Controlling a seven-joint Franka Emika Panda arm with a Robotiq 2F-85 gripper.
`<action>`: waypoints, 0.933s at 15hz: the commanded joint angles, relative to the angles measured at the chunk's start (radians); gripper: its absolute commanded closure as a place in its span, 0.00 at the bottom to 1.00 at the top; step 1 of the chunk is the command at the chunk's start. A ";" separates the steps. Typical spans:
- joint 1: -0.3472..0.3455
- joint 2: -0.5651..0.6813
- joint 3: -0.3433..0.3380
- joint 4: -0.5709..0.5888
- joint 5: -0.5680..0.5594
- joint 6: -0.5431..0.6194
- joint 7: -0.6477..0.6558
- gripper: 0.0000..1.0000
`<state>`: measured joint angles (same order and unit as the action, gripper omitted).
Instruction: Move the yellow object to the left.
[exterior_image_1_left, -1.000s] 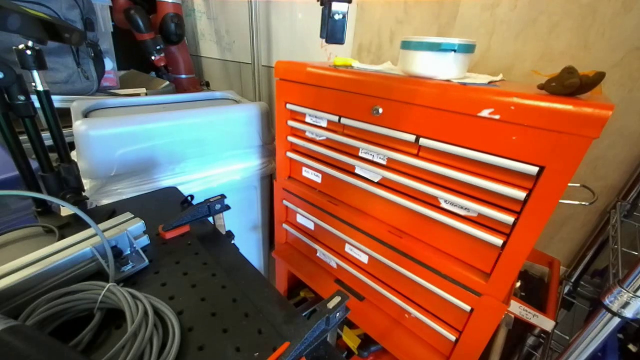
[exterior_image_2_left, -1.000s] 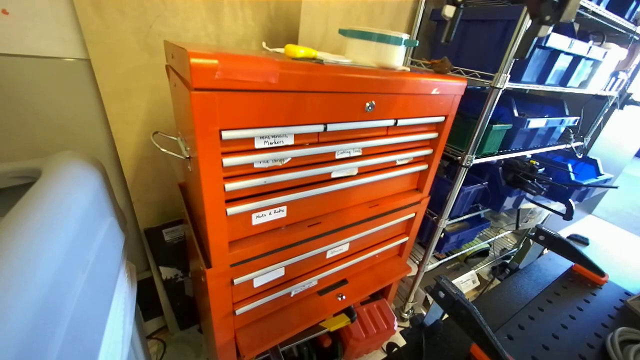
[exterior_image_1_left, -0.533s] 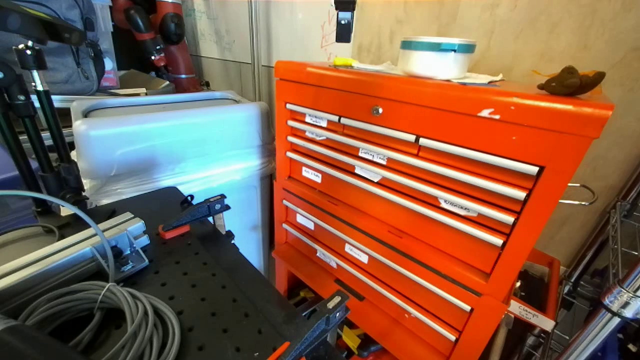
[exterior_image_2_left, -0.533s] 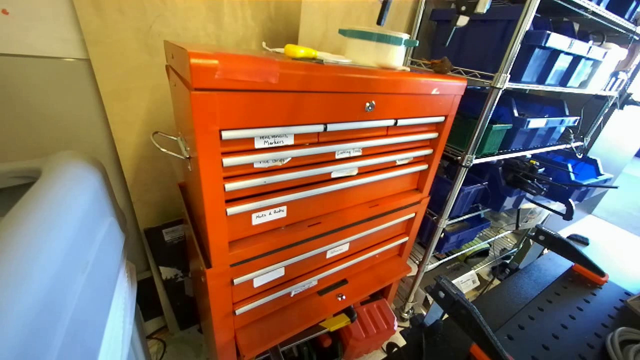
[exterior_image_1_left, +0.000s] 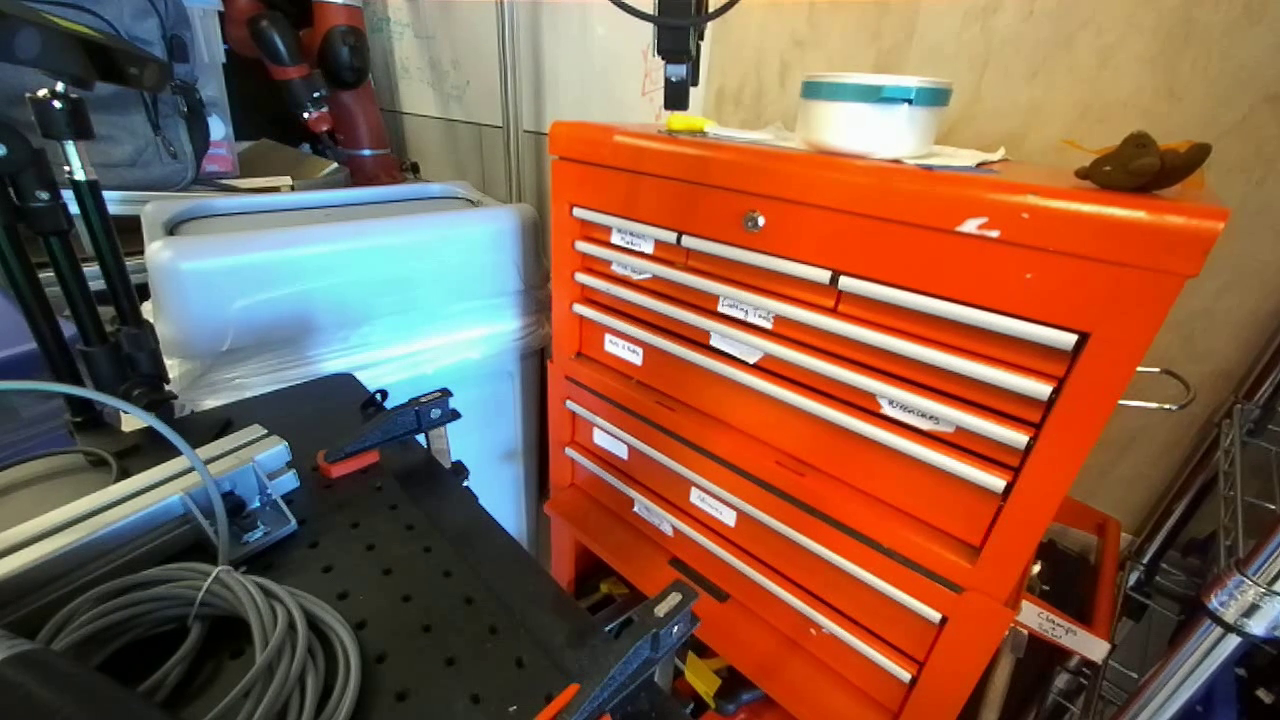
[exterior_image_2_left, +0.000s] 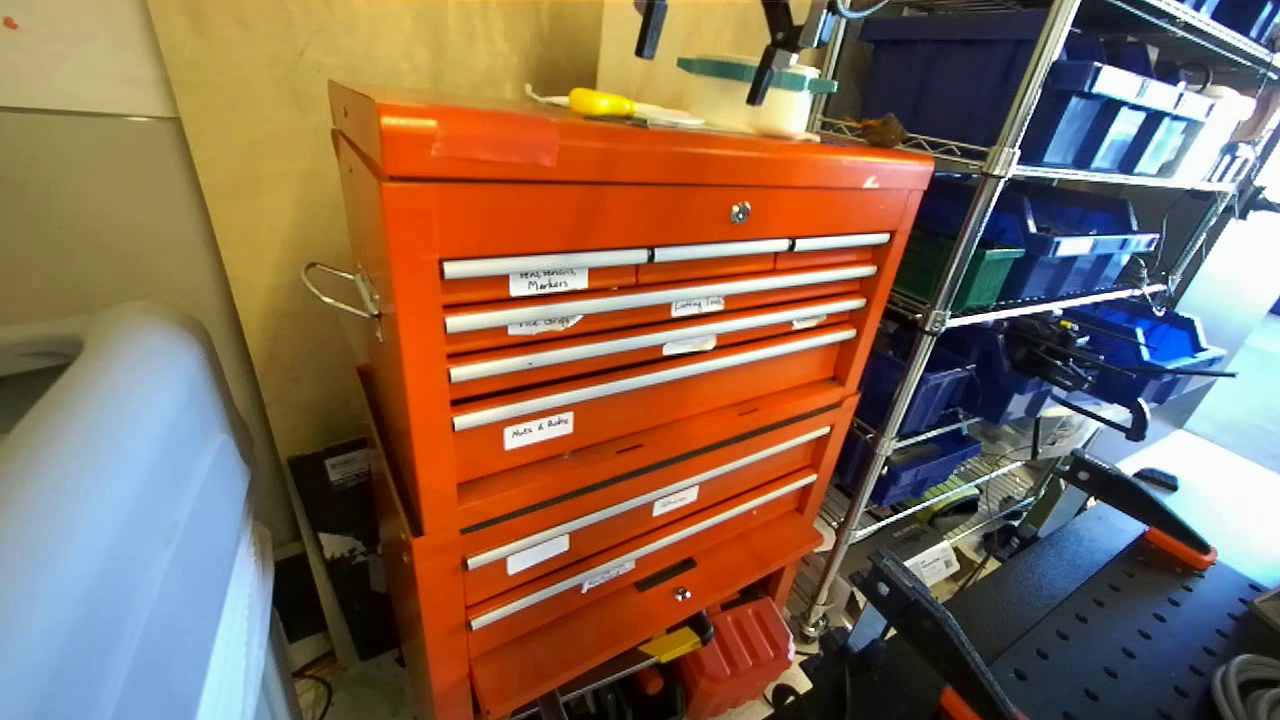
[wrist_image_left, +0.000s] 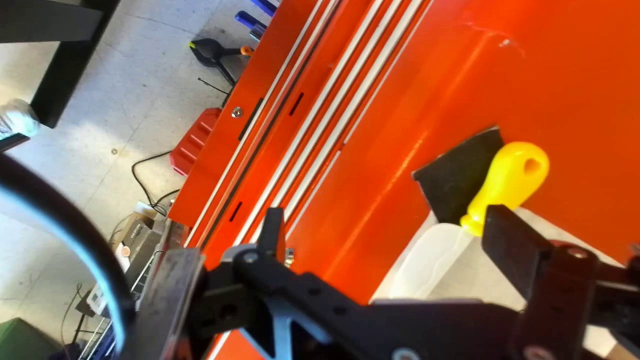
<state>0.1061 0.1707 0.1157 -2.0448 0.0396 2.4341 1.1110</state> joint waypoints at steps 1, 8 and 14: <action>0.057 0.090 -0.033 0.096 -0.084 0.046 0.089 0.00; 0.111 0.200 -0.066 0.204 -0.115 0.029 0.133 0.26; 0.129 0.198 -0.082 0.236 -0.118 0.018 0.131 0.71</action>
<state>0.2108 0.3511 0.0554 -1.8456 -0.0589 2.4664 1.2214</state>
